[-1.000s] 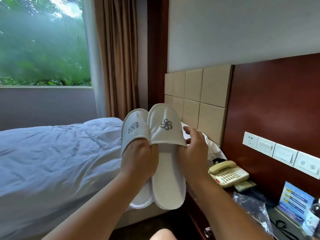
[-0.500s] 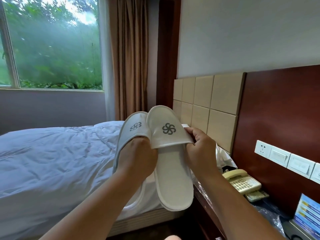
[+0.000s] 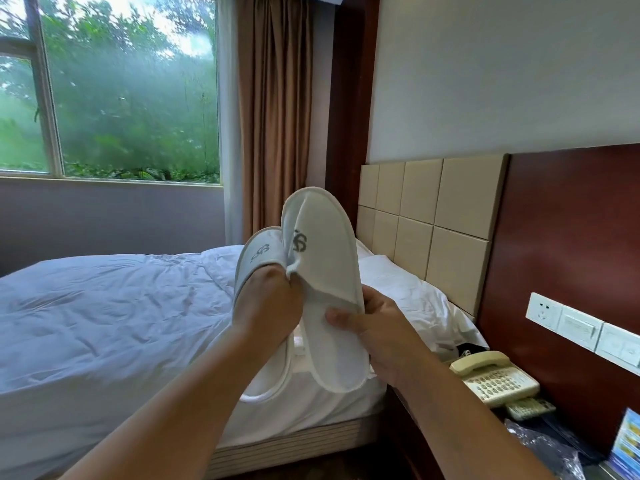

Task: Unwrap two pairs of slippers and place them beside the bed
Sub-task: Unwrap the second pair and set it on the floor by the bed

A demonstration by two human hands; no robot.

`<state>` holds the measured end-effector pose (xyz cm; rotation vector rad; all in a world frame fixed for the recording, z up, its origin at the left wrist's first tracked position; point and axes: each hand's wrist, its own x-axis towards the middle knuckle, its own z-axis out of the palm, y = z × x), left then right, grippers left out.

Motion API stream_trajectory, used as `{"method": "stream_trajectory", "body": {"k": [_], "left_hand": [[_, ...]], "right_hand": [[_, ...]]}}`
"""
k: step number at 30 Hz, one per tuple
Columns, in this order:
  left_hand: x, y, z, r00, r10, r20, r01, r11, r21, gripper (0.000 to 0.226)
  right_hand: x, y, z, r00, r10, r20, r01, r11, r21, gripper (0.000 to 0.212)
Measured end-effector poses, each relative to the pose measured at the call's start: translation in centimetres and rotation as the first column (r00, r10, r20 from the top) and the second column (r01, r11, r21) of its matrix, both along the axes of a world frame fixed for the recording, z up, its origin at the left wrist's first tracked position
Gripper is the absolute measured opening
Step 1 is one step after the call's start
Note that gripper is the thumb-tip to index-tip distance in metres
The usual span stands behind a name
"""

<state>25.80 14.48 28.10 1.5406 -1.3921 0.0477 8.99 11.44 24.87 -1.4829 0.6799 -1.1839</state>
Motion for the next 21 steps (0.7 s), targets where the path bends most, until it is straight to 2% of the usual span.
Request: {"method": "stream_trajectory", "body": {"k": [3,4,6,7,8,9,10,11,13,14,15,17,18,19,21], "left_hand": [[0.8,0.4,-0.1,0.993,-0.117,-0.001,0.117,0.993,-0.008,0.053],[0.9,0.4,-0.2,0.993,-0.122,-0.004,0.122,0.993,-0.012,0.054],[1.0,0.2,-0.4,0.994,-0.108,-0.016,0.108,0.993,-0.039,0.043],[1.0,0.2,-0.5,0.995,-0.095,-0.02,0.094,0.994,-0.064,0.035],[1.0,0.1,-0.5,0.996,-0.082,-0.028,0.079,0.993,-0.087,0.03],[0.9,0.1,-0.6,0.996,-0.073,-0.047,0.069,0.994,-0.088,0.027],[0.8,0.1,-0.6,0.995,-0.07,-0.067,0.066,0.995,-0.072,0.024],[0.7,0.1,-0.6,0.993,-0.075,-0.096,0.073,0.997,-0.03,0.021],[0.3,0.3,-0.6,0.982,-0.088,-0.166,0.098,0.994,0.056,0.019],[0.2,0.3,-0.6,0.976,-0.089,-0.197,0.105,0.992,0.069,0.019],[0.1,0.4,-0.5,0.969,-0.089,-0.229,0.108,0.992,0.072,0.019],[0.2,0.5,-0.5,0.955,-0.071,-0.288,0.094,0.993,0.07,0.021],[0.3,0.5,-0.5,0.947,-0.072,-0.314,0.098,0.993,0.066,0.021],[0.4,0.6,-0.6,0.936,-0.082,-0.341,0.112,0.991,0.069,0.02],[0.3,0.7,-0.5,0.927,-0.095,-0.364,0.141,0.985,0.102,0.016]], "right_hand": [[-0.6,-0.4,-0.1,0.996,-0.031,-0.089,0.021,0.993,-0.114,0.037],[-0.8,-0.4,-0.1,0.995,-0.022,-0.102,0.01,0.993,-0.115,0.037],[-0.8,-0.6,-0.2,0.989,-0.052,-0.138,0.034,0.992,-0.124,0.036],[-0.5,-0.5,-0.3,0.979,-0.129,-0.155,0.108,0.985,-0.136,0.034],[-0.1,-0.3,-0.4,0.947,-0.273,-0.171,0.246,0.955,-0.166,0.032],[0.3,-0.1,-0.6,0.872,-0.456,-0.176,0.415,0.881,-0.227,0.034],[0.8,0.3,-0.9,0.763,-0.625,-0.163,0.551,0.762,-0.341,0.039],[1.3,0.8,-1.4,0.654,-0.745,-0.132,0.599,0.617,-0.51,0.043],[2.4,2.4,-1.8,0.503,-0.863,-0.035,0.484,0.315,-0.816,0.04],[2.9,2.9,-2.0,0.459,-0.888,0.01,0.416,0.204,-0.886,0.032],[3.1,3.2,-2.0,0.423,-0.906,0.036,0.379,0.14,-0.915,0.022],[3.3,3.3,-1.8,0.369,-0.929,0.022,0.37,0.125,-0.92,0.02],[3.4,3.3,-1.7,0.365,-0.931,-0.016,0.362,0.158,-0.919,0.024],[3.6,3.3,-1.6,0.377,-0.925,-0.05,0.348,0.191,-0.918,0.024],[4.4,3.6,-1.8,0.467,-0.872,-0.145,0.281,0.302,-0.911,0.023]]}}
